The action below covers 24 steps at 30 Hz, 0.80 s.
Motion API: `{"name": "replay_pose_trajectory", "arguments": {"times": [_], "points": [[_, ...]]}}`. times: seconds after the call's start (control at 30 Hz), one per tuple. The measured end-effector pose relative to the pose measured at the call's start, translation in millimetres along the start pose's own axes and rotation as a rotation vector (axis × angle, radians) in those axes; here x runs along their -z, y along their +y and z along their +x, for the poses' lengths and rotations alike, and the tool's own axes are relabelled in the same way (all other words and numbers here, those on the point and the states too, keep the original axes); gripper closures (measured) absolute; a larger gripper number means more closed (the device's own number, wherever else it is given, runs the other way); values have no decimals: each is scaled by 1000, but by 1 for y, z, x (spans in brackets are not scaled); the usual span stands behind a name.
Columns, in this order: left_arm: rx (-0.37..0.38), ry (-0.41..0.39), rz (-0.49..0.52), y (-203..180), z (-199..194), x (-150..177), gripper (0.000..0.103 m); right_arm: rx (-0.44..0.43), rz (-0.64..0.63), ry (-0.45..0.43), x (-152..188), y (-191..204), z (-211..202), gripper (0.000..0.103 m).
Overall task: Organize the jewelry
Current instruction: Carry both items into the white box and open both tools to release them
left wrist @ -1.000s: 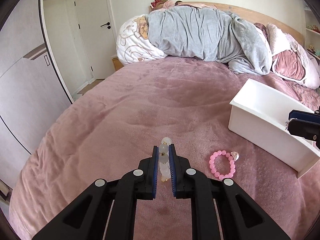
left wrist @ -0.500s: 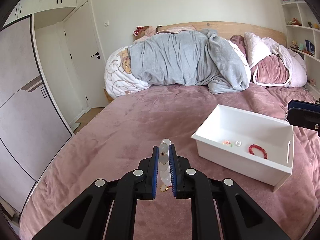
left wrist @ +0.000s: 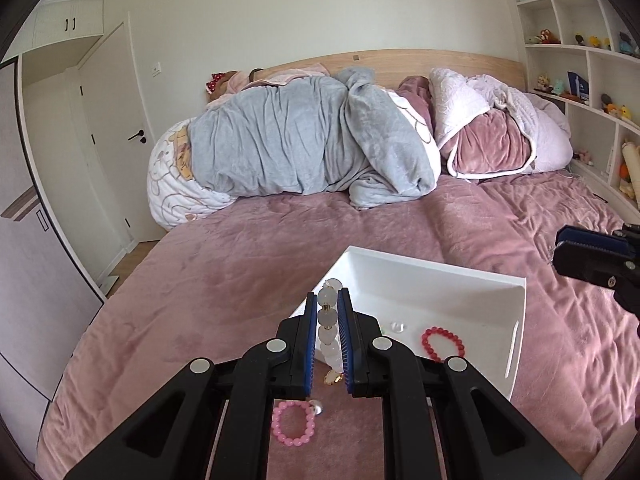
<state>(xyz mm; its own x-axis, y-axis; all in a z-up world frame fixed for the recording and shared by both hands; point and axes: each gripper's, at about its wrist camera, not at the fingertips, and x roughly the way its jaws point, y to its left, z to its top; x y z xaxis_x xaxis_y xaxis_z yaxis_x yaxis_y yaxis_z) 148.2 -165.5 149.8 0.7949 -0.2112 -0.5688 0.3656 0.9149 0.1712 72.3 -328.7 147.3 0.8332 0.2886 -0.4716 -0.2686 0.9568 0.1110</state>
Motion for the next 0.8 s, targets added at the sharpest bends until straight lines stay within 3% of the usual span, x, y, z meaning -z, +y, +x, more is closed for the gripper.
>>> {"name": "replay_pose_trajectory", "arguments": {"times": [0.37,0.63,0.8], "points": [[101,80,63,-54,87,-20,87,42,90,98,32,-66,43,87],[141,212,69,-71,166,0,87,60,79,201,52,-87,94,87],[146,270,83,-76,195,18,84,44,95,245,62,-95,116,86]]}}
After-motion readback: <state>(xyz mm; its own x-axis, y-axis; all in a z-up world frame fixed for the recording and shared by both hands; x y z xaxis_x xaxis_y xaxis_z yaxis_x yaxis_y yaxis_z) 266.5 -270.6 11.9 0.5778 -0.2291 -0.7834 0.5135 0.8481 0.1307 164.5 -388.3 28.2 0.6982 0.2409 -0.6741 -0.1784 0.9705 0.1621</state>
